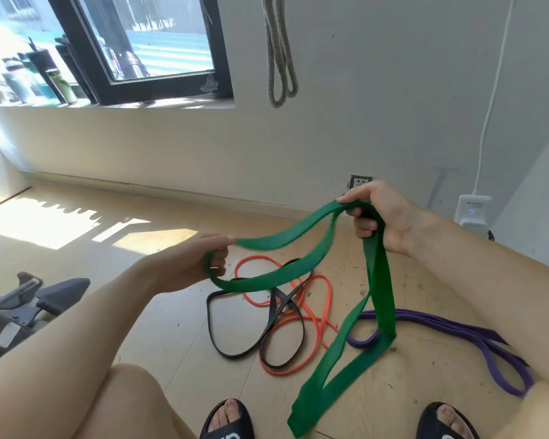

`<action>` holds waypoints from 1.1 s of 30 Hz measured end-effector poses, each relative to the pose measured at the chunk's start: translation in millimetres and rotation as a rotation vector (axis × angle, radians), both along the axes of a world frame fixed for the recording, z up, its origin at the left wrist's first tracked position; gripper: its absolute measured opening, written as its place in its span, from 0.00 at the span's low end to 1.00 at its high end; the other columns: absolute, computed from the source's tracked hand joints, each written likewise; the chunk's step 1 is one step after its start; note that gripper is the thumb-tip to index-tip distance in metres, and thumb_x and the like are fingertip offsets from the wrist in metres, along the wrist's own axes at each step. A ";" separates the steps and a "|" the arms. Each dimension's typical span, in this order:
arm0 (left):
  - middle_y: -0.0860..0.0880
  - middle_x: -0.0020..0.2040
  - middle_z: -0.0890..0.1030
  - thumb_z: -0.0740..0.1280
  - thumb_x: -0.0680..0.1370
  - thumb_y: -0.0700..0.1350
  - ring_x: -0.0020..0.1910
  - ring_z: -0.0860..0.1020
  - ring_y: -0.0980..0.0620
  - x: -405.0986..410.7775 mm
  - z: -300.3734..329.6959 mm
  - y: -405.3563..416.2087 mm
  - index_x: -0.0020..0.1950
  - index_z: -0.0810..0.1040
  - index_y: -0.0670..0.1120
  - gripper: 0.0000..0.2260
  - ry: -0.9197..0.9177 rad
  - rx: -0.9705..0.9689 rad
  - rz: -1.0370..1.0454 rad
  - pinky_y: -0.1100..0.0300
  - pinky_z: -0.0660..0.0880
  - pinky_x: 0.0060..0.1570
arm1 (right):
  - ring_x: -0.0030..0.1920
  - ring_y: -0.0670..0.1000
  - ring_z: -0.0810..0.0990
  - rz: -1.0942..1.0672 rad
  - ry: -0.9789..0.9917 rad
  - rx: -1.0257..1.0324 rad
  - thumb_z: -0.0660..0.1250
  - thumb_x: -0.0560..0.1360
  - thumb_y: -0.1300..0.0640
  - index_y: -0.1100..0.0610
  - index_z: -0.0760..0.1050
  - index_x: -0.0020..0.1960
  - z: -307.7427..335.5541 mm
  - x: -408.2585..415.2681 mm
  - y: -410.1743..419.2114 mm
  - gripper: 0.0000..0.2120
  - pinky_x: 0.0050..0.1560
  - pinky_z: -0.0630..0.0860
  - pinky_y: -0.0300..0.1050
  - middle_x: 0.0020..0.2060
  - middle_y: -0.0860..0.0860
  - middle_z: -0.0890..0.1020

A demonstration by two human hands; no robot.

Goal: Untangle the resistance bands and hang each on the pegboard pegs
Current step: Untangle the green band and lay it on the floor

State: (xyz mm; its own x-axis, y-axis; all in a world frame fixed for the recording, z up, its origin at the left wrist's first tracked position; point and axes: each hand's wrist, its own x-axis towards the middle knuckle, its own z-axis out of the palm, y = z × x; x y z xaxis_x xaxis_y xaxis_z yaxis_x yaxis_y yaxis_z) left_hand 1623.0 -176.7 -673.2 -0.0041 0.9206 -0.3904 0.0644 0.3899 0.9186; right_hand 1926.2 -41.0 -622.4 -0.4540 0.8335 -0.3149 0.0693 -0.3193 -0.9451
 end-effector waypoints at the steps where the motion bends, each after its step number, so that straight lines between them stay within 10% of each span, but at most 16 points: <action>1: 0.47 0.38 0.70 0.78 0.69 0.58 0.36 0.69 0.50 -0.3 -2.9 -0.9 0.45 0.78 0.46 0.19 0.094 -0.021 -0.032 0.56 0.73 0.46 | 0.24 0.48 0.56 0.027 0.013 0.000 0.67 0.73 0.60 0.52 0.70 0.32 1.2 -0.4 -1.4 0.13 0.26 0.55 0.41 0.27 0.48 0.67; 4: 0.43 0.57 0.80 0.79 0.67 0.56 0.54 0.81 0.45 2.5 -7.1 1.3 0.60 0.75 0.45 0.28 0.381 -0.141 -0.170 0.51 0.79 0.61 | 0.25 0.48 0.56 0.136 0.005 0.024 0.67 0.74 0.60 0.52 0.72 0.30 4.3 -0.5 -5.7 0.14 0.28 0.56 0.41 0.28 0.48 0.67; 10: 0.52 0.74 0.69 0.79 0.73 0.48 0.73 0.67 0.52 35.9 6.8 12.5 0.79 0.58 0.61 0.42 0.655 -0.072 -0.380 0.57 0.68 0.69 | 0.25 0.48 0.59 0.401 -0.093 0.135 0.66 0.77 0.61 0.55 0.76 0.32 3.5 -18.0 -24.3 0.15 0.27 0.57 0.40 0.29 0.50 0.70; 16: 0.58 0.60 0.82 0.76 0.76 0.45 0.64 0.79 0.60 86.8 29.1 23.3 0.67 0.77 0.52 0.20 0.592 0.441 -0.378 0.54 0.75 0.68 | 0.32 0.49 0.71 0.484 -0.181 0.298 0.73 0.73 0.63 0.60 0.80 0.45 0.5 -29.8 -33.6 0.03 0.32 0.66 0.42 0.35 0.54 0.78; 23: 0.55 0.35 0.80 0.75 0.77 0.45 0.36 0.78 0.57 84.0 40.5 25.1 0.48 0.81 0.47 0.04 0.566 0.428 -0.313 0.60 0.75 0.40 | 0.41 0.51 0.80 0.662 -0.526 0.562 0.77 0.66 0.63 0.54 0.76 0.54 -5.6 -8.4 -25.9 0.19 0.42 0.77 0.51 0.44 0.55 0.83; 33: 0.52 0.36 0.76 0.73 0.77 0.54 0.36 0.78 0.54 50.9 37.6 20.0 0.46 0.81 0.49 0.09 0.638 0.319 -0.234 0.55 0.76 0.44 | 0.35 0.49 0.72 0.447 -0.617 0.724 0.73 0.69 0.61 0.51 0.73 0.45 -34.2 14.3 -7.9 0.10 0.37 0.68 0.45 0.36 0.49 0.75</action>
State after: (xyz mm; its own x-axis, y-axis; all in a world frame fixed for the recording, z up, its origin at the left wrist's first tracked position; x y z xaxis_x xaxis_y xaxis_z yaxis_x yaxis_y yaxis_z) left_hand 1673.8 -156.6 -635.6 0.0695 0.9934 -0.0918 0.6707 0.0216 0.7414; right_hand 1940.5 -48.9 -656.6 -0.6971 0.7113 -0.0897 0.5761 0.4813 -0.6606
